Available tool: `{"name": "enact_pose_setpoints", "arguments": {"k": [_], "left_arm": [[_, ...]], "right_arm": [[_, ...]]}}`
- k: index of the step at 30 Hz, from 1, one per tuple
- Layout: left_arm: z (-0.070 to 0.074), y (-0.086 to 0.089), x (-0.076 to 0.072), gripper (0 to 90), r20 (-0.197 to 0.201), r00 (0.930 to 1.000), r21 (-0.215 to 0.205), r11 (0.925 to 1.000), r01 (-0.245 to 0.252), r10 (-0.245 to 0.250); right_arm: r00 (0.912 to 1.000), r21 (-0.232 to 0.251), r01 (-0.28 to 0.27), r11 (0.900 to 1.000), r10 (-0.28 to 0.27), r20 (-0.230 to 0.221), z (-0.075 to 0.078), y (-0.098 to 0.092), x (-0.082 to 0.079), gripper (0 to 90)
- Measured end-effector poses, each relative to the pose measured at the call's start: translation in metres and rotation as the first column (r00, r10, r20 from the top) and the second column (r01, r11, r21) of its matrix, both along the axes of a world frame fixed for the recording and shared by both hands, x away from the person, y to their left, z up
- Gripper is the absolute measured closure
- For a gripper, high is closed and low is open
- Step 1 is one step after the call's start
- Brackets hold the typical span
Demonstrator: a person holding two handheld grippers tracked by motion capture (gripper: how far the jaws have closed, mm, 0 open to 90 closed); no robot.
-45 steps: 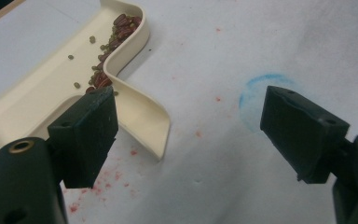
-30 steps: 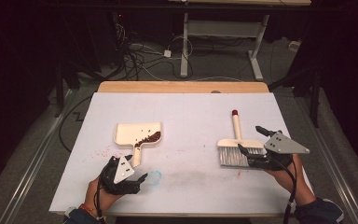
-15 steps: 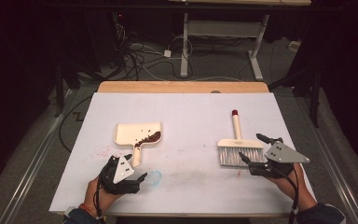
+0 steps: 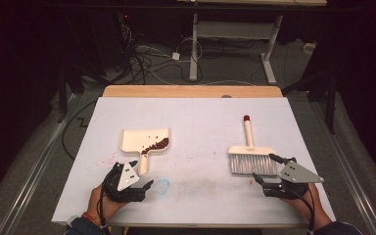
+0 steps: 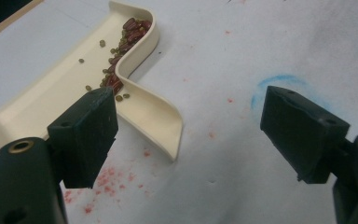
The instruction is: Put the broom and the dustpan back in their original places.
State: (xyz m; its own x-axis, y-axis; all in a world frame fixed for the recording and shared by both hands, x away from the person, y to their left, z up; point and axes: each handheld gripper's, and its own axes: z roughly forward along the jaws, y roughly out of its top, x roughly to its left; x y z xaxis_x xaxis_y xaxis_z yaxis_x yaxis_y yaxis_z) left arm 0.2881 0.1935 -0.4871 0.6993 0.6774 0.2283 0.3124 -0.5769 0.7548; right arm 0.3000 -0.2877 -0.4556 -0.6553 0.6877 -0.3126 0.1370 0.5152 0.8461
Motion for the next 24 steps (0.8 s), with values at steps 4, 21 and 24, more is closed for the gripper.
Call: {"name": "enact_pose_setpoints", "arguments": {"k": [4,21,24], "left_arm": [[0.0,-0.001,0.0,18.4,0.004,1.0,0.005,1.0,0.004,-0.004],[0.001,-0.006,-0.006,18.4,0.012,0.9995,0.012,0.9995,0.028,-0.028],[0.001,-0.006,-0.007,18.4,0.01,0.9994,0.019,0.9993,0.033,-0.033]], "right_arm": [[0.9997,-0.01,-0.004,1.0,0.003,-0.024,-0.009,-0.002,-0.006,18.2],[0.9999,-0.009,-0.013,1.0,0.013,-0.007,-0.009,-0.003,-0.017,18.5],[0.9999,-0.008,-0.012,1.0,0.012,-0.004,-0.008,-0.002,-0.017,18.6]]}}
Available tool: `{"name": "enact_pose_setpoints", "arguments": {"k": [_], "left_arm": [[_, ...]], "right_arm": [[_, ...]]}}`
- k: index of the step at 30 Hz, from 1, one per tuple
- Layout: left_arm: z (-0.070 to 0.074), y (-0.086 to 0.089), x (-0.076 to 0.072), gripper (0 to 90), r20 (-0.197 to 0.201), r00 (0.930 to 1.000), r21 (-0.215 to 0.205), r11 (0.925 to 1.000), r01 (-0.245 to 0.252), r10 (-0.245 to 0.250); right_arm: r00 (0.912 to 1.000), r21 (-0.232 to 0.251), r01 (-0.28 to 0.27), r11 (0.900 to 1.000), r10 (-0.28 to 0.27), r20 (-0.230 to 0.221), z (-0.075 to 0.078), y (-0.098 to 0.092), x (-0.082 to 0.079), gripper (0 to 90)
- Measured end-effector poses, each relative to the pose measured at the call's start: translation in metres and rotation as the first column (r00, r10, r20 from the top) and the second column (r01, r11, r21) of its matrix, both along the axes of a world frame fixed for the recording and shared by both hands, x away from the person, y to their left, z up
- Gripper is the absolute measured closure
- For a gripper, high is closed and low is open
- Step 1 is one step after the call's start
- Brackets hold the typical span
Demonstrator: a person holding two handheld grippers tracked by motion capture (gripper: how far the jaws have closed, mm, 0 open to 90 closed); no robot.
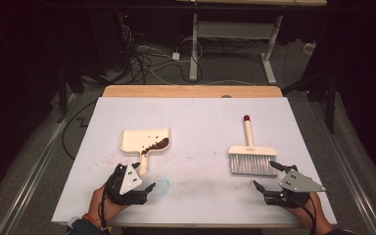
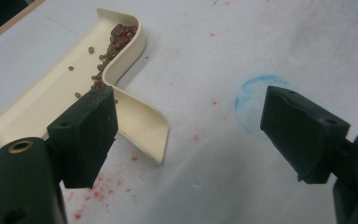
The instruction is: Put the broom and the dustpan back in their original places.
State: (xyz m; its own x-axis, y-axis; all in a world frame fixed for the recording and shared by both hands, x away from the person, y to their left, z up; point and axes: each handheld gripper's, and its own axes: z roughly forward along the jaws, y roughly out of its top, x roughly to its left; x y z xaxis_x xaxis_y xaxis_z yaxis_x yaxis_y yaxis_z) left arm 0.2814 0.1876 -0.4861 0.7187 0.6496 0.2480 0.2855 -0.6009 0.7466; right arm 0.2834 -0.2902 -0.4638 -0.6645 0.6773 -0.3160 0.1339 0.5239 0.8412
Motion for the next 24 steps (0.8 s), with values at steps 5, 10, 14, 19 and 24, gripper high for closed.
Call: {"name": "enact_pose_setpoints", "arguments": {"k": [5,10,14,19,24], "left_arm": [[-0.0003,0.0005,0.001,18.4,-0.004,1.0,-0.004,1.0,-0.003,0.003],[-0.0014,-0.0013,0.0021,18.4,-0.009,1.0,0.007,1.0,0.0,0.0],[-0.0018,-0.0028,0.0024,18.4,-0.014,0.9999,0.008,1.0,0.003,-0.003],[-0.0027,-0.003,0.003,18.4,-0.017,0.9998,0.008,1.0,0.0,0.0],[-0.002,-0.0028,0.0039,18.4,-0.018,0.9998,0.003,1.0,-0.006,0.006]], "right_arm": [[1.0,0.001,-0.005,1.0,0.005,0.001,0.0001,0.0011,0.0015,18.6],[1.0,0.004,-0.003,1.0,0.003,0.002,0.0007,0.0004,0.0018,18.6],[1.0,0.01,0.001,1.0,-0.001,0.006,0.002,-0.0007,0.0011,20.0],[0.9999,0.035,0.013,0.999,-0.013,0.011,0.0045,-0.0033,0.0021,20.4],[1.0,0.044,0.007,0.999,-0.008,0.004,0.0042,-0.0052,0.0026,20.0]]}}
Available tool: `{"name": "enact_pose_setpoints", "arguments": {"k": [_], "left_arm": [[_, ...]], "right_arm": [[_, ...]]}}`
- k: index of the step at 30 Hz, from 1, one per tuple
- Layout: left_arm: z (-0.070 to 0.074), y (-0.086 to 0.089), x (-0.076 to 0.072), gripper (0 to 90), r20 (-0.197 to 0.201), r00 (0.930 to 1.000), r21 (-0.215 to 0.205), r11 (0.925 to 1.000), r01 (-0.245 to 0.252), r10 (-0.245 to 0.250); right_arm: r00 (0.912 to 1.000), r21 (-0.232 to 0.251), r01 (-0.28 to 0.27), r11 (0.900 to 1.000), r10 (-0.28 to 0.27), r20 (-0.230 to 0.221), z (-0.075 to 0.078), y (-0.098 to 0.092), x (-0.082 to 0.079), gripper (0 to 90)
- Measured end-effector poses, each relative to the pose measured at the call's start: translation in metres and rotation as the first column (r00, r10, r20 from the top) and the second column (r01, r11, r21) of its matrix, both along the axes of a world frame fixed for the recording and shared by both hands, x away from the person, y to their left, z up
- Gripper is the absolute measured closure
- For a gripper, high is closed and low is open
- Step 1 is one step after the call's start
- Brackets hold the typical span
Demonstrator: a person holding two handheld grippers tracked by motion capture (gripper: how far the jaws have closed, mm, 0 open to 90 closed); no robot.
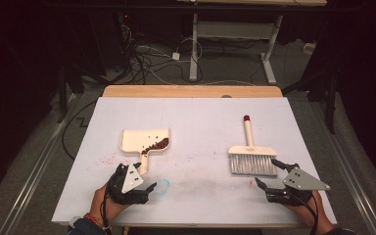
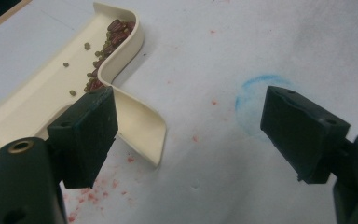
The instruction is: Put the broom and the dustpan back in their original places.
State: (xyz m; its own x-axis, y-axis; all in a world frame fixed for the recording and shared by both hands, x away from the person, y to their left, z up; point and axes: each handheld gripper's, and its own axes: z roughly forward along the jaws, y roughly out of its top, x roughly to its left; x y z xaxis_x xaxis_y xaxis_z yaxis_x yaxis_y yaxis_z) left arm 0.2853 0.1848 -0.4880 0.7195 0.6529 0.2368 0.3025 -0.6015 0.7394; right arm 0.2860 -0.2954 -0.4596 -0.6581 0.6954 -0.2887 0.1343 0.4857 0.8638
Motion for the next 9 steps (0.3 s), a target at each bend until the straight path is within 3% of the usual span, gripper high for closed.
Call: {"name": "enact_pose_setpoints", "arguments": {"k": [9], "left_arm": [[0.002,0.0003,0.0032,18.2,0.004,1.0,-0.007,1.0,-0.006,0.006]], "right_arm": [[1.0,0.002,0.007,1.0,-0.007,-0.002,0.0004,-0.0024,-0.0016,19.4]]}}
